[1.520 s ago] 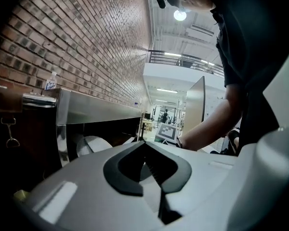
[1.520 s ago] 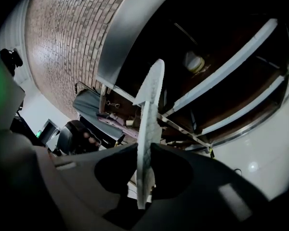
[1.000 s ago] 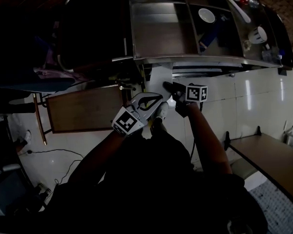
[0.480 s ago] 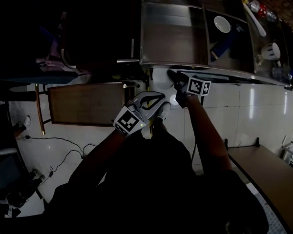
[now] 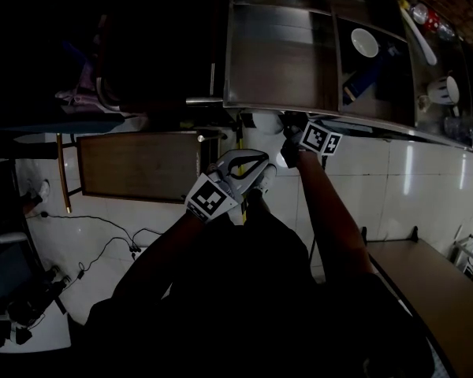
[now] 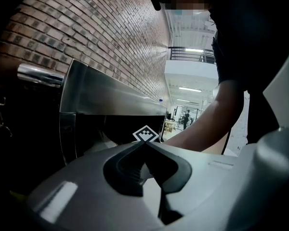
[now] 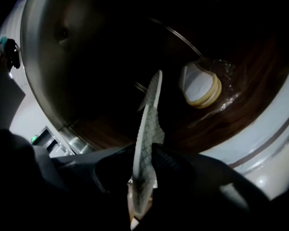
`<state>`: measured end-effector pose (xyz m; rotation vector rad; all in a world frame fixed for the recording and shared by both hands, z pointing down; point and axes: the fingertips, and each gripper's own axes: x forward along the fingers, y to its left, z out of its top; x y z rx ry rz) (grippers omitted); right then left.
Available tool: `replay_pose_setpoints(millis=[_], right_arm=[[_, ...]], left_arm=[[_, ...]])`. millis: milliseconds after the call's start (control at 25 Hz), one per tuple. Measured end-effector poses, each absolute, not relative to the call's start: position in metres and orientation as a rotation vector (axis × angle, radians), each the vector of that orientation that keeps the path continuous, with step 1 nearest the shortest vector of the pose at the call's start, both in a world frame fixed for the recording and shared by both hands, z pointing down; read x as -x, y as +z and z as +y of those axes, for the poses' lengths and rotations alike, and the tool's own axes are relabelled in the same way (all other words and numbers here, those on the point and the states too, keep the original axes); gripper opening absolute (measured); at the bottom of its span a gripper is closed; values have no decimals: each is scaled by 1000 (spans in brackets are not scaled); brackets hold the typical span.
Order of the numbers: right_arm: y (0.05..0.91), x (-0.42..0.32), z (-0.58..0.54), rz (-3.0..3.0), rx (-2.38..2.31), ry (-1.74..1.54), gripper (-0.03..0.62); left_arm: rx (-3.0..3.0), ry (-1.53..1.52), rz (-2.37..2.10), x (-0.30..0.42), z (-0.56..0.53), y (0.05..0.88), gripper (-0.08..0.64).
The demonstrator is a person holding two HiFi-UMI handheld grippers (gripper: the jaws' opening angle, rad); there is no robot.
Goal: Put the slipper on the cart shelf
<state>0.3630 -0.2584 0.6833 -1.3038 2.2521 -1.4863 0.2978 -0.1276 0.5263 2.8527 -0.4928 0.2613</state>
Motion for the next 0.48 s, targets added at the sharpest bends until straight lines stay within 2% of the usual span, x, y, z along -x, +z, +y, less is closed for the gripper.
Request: replay_pose_setpoints(millis=[360, 480], right_arm=[[692, -372, -277, 2280, 1459, -1382, 69], [692, -376, -282, 2341, 1566, -1289, 97]], left_arm=[[-2851, 282, -520, -291, -127, 535, 0], [-2840, 274, -535, -289, -128, 535, 0]])
